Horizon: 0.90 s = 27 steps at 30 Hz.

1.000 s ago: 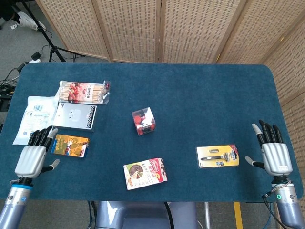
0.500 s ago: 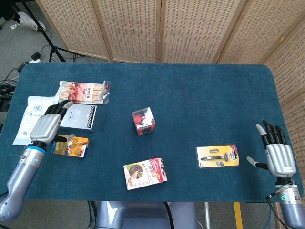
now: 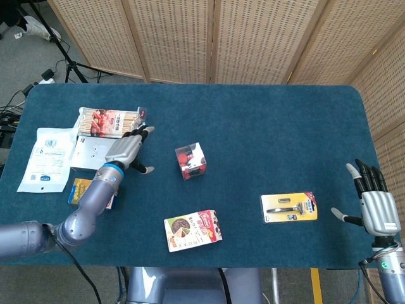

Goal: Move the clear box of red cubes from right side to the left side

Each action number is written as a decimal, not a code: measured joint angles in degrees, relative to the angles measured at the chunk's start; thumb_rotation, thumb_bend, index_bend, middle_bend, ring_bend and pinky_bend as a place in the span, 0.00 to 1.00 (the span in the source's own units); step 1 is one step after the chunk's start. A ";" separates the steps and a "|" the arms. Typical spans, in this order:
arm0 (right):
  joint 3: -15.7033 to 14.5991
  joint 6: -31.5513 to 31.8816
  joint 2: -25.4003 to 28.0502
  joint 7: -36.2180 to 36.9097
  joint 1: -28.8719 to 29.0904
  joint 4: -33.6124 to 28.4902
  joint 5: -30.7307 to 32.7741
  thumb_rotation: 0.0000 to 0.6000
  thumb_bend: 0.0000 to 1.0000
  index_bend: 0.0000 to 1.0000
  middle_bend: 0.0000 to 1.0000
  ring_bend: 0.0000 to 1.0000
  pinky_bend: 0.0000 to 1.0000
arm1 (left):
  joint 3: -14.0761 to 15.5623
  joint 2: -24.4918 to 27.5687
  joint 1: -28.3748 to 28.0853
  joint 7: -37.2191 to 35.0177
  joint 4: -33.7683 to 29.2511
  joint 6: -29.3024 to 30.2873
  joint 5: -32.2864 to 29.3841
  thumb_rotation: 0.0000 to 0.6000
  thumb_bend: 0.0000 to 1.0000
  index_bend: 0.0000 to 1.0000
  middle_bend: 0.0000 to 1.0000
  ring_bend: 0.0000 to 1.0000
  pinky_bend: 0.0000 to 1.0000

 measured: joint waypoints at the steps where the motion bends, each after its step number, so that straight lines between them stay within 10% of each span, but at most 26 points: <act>1: 0.19 -0.12 0.11 0.33 -0.13 0.00 -0.04 1.00 0.05 0.00 0.00 0.00 0.00 | -0.03 -0.86 -1.91 0.96 0.69 -0.08 -1.67 1.00 0.22 0.00 0.00 0.00 0.00; 27: 2.68 -0.28 1.73 3.75 -2.78 -0.77 -4.10 1.00 0.05 0.00 0.00 0.00 0.00 | -0.10 -16.17 -15.89 10.24 13.16 7.81 -12.64 1.00 0.17 0.00 0.00 0.00 0.00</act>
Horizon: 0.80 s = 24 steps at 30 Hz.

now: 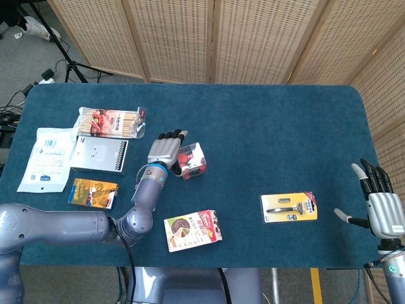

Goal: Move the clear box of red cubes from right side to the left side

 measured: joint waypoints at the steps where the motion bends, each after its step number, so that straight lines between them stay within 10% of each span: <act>1: -0.01 -0.07 0.04 -0.15 -0.04 -0.19 -0.23 1.00 0.05 0.00 0.00 0.00 0.00 | -0.14 -0.47 -0.12 0.23 0.36 -0.01 -0.01 1.00 0.17 0.00 0.00 0.00 0.00; 24: 1.15 -0.21 1.58 3.17 -1.58 -1.10 -2.20 1.00 0.05 0.00 0.00 0.00 0.00 | -3.03 -10.60 -1.51 3.61 10.29 2.29 -0.28 1.00 0.27 0.04 0.00 0.00 0.00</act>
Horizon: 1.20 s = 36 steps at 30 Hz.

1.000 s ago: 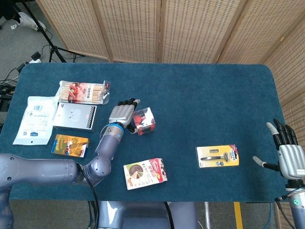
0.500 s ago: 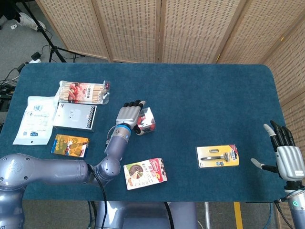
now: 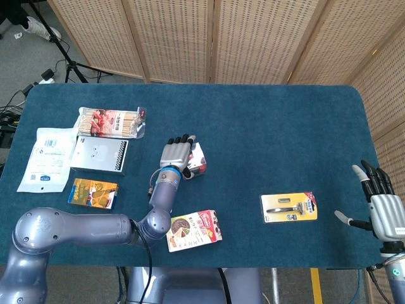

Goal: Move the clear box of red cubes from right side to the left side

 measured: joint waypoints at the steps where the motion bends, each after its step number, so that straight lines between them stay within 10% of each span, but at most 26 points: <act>1: -0.02 0.01 0.05 0.17 -0.03 -0.02 -0.14 1.00 0.05 0.00 0.00 0.00 0.00 | -0.23 -0.77 -0.06 0.05 0.62 0.68 0.39 1.00 0.29 0.08 0.00 0.00 0.00; 20: 0.45 -0.13 0.58 1.92 -0.66 -0.03 -1.04 1.00 0.05 0.00 0.00 0.00 0.00 | -3.32 -6.77 1.50 3.00 5.95 6.99 5.52 1.00 0.49 0.61 0.23 0.19 0.24; 36: 0.81 -0.93 0.82 1.36 -0.90 -0.42 -0.68 1.00 0.05 0.00 0.00 0.00 0.00 | -3.93 -1.14 8.70 1.44 -0.02 8.86 14.57 1.00 0.53 0.70 0.30 0.23 0.26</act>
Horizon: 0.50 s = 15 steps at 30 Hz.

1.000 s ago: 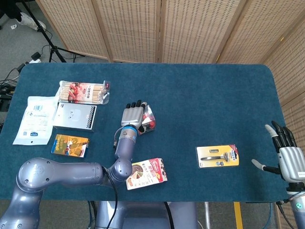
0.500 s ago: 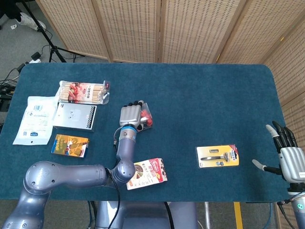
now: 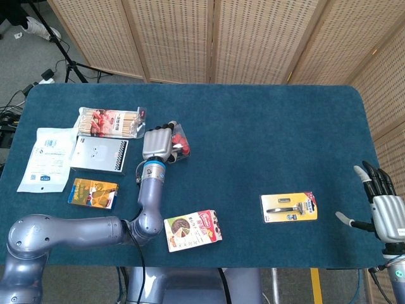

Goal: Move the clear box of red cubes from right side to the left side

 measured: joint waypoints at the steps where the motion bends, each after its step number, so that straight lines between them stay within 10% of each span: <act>1: 0.02 -0.06 0.01 -0.10 -0.01 -0.05 0.06 1.00 0.05 0.00 0.00 0.00 0.00 | 0.18 1.00 0.75 0.02 -0.95 -0.72 0.26 1.00 0.53 0.70 0.30 0.23 0.26; 15: 0.17 -1.11 0.07 -1.58 0.01 -0.84 0.48 1.00 0.05 0.00 0.00 0.00 0.00 | 6.24 16.63 10.43 -7.69 -8.30 -22.37 14.52 1.00 0.52 0.73 0.32 0.23 0.26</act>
